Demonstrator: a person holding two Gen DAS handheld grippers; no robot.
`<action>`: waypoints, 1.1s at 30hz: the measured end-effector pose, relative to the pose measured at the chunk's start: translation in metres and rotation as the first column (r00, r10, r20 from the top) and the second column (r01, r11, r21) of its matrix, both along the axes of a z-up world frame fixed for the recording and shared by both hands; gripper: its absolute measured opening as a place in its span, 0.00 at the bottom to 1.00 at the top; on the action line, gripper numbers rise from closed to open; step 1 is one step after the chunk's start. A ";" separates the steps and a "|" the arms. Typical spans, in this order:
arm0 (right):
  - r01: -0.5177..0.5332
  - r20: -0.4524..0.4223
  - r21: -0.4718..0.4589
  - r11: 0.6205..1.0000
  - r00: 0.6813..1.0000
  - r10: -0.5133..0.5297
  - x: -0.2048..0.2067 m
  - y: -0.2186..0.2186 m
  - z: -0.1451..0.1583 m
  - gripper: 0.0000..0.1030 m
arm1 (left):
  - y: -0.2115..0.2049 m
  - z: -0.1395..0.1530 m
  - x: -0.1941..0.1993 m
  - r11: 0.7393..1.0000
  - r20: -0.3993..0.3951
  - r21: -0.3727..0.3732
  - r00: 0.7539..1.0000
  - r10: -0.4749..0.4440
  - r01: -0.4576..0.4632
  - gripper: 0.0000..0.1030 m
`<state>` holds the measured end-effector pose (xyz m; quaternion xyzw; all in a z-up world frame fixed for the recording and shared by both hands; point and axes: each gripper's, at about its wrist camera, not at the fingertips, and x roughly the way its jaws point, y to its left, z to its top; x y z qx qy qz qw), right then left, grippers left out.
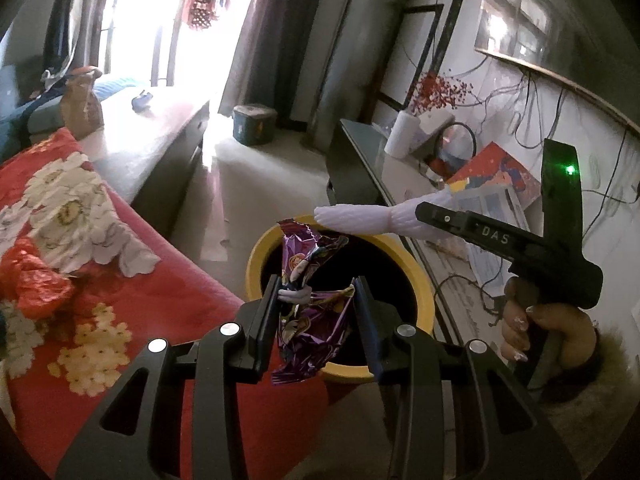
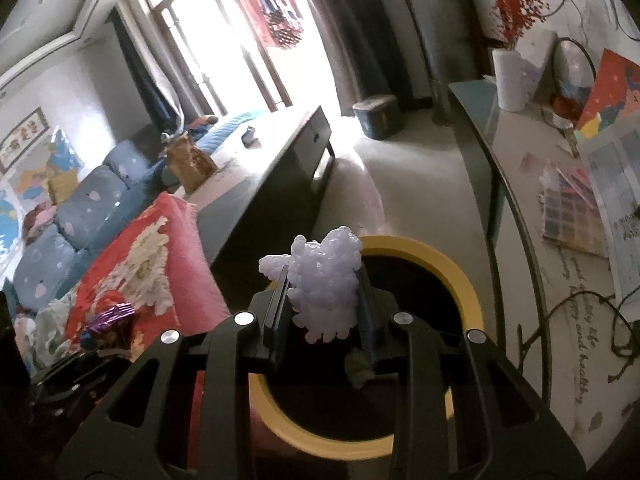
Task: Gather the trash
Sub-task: 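Carry the wrappers and white mesh bag over the bin with both grippers, then open both grippers to drop the wrappers and mesh bag into the bin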
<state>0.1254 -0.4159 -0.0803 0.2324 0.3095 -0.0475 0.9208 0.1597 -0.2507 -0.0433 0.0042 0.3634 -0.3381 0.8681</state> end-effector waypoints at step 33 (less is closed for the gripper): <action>0.098 -0.049 -0.064 0.993 0.994 -0.101 -0.004 -0.008 -0.016 0.72 | -0.040 -0.037 0.036 1.000 -0.060 0.025 0.998 0.018 -0.016 0.94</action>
